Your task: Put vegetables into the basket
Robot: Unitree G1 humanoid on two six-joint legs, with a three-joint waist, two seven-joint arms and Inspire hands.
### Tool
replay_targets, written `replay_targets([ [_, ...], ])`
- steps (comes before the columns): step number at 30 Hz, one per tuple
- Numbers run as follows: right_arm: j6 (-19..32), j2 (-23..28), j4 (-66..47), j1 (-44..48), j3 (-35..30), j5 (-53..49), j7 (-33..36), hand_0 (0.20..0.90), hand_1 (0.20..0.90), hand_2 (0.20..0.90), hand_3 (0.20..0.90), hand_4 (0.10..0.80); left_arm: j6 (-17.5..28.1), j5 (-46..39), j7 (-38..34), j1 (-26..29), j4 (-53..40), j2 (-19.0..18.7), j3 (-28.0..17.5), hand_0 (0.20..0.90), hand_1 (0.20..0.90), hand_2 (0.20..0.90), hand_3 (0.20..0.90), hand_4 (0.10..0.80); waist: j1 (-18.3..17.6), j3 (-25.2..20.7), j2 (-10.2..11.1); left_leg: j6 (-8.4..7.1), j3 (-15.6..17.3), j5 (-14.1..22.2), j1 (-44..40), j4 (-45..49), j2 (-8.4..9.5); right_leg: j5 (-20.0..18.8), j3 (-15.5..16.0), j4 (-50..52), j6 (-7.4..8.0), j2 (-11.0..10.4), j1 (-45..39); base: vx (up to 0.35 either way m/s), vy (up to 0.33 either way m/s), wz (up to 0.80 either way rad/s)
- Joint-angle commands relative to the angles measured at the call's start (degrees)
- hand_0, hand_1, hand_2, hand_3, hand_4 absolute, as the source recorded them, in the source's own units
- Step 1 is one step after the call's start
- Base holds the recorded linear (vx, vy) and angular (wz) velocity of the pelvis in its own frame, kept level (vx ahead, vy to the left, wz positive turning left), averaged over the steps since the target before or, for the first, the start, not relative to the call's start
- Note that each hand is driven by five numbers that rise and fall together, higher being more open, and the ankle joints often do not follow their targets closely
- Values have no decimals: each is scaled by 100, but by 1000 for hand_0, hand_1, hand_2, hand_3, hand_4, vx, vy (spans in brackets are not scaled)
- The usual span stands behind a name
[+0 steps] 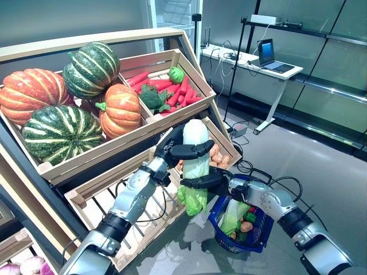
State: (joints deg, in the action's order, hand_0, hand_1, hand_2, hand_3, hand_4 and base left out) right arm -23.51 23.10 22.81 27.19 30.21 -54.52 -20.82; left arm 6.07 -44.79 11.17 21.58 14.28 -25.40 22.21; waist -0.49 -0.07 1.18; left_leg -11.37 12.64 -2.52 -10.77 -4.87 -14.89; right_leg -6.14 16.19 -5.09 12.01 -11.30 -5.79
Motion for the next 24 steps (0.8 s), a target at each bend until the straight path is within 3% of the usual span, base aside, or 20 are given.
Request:
replay_targets([
  [1,380,-551,338,1167,-425,-891,124,300,300,300,300,400,564,-375,413,716,-720,422,358,300,300,300,300,400,95,-230,20,177,-111,43,471,-13,148,312,-149,47,-38,-191,-173,0,0,0],
  [9,409,-451,281,1029,-511,-871,254,300,300,300,300,400,502,-258,370,635,-776,336,309,300,300,300,300,400,75,-219,25,179,-92,65,445,-13,158,301,-187,50,-19,-206,-170,0,0,0],
  [10,434,-394,265,1006,-527,-906,295,300,300,300,300,400,419,-171,347,615,-798,281,274,578,578,578,578,585,74,-217,29,180,-86,63,442,-13,158,294,-197,44,-17,-207,-168,0,0,0],
  [11,459,-341,254,970,-569,-946,327,300,300,300,300,400,332,-102,397,600,-811,212,240,900,900,900,900,800,73,-217,32,181,-73,65,440,-13,155,287,-195,40,-12,-208,-164,0,0,0],
  [24,497,305,699,-67,-1211,-593,250,300,300,300,300,400,152,75,603,111,-615,-715,-624,900,900,900,900,800,57,-131,-1,186,26,7,474,-13,120,252,-230,39,2,-221,-84,1,-2,-1],
])
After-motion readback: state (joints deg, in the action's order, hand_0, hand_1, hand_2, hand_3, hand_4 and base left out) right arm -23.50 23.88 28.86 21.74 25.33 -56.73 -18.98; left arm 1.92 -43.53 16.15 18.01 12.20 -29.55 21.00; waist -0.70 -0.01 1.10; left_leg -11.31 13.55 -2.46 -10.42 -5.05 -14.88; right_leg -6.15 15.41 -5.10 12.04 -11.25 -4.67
